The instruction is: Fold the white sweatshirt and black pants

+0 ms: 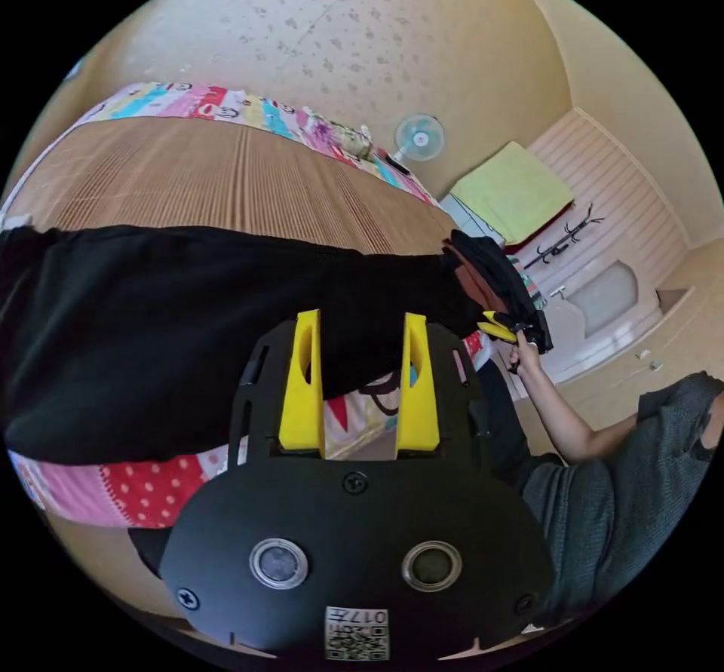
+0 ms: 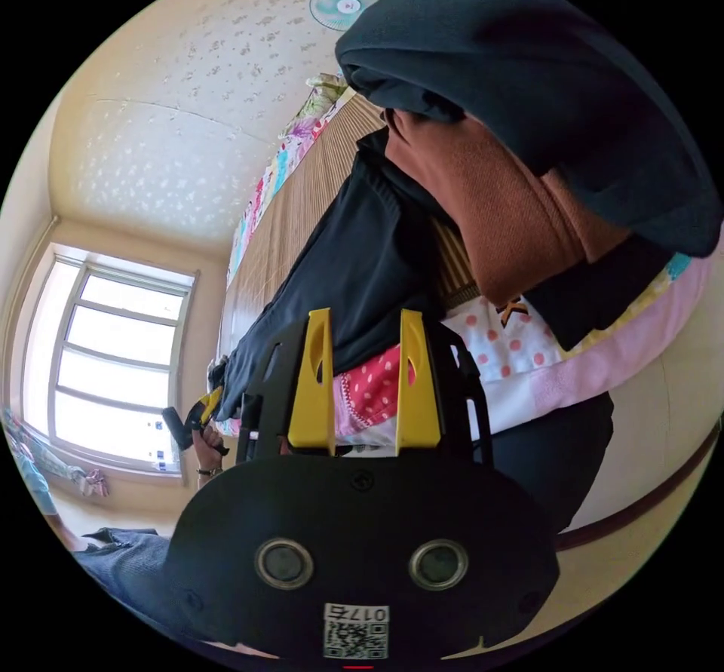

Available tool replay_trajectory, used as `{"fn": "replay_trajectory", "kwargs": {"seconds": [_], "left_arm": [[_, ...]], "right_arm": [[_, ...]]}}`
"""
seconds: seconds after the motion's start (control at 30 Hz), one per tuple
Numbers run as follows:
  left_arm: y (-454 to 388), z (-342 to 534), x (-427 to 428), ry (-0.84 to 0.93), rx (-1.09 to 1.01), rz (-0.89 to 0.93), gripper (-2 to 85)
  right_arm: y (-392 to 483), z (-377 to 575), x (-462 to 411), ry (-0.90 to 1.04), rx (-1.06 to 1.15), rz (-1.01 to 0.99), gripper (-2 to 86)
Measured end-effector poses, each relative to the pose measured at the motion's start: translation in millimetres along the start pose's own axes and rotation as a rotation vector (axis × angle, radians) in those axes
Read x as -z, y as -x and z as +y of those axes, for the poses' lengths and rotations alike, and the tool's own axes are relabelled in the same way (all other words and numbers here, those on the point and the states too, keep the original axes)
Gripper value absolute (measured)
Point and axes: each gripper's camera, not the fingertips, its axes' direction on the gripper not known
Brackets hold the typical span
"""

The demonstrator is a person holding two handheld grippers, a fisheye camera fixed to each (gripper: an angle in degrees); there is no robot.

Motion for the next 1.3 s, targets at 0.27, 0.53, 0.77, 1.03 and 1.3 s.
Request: {"fn": "replay_trajectory", "kwargs": {"seconds": [0.27, 0.53, 0.77, 1.03, 1.3], "left_arm": [[11, 10, -46, 0.042, 0.127, 0.029, -0.2], [19, 49, -73, 0.13, 0.176, -0.068, -0.6], [28, 50, -74, 0.114, 0.156, -0.042, -0.2], [33, 73, -80, 0.05, 0.114, 0.0, 3.7], [92, 134, 49, -0.463, 0.424, -0.286, 11.1]], "right_arm": [[-17, 8, 9, -0.054, -0.033, -0.15, 12.9], [-15, -12, -5, -0.106, -0.026, -0.044, 11.5], [71, -70, -3, 0.02, 0.269, 0.223, 2.2], [14, -41, 13, 0.055, 0.129, 0.312, 1.0], [-58, -6, 48, -0.086, -0.077, 0.018, 0.6]]}}
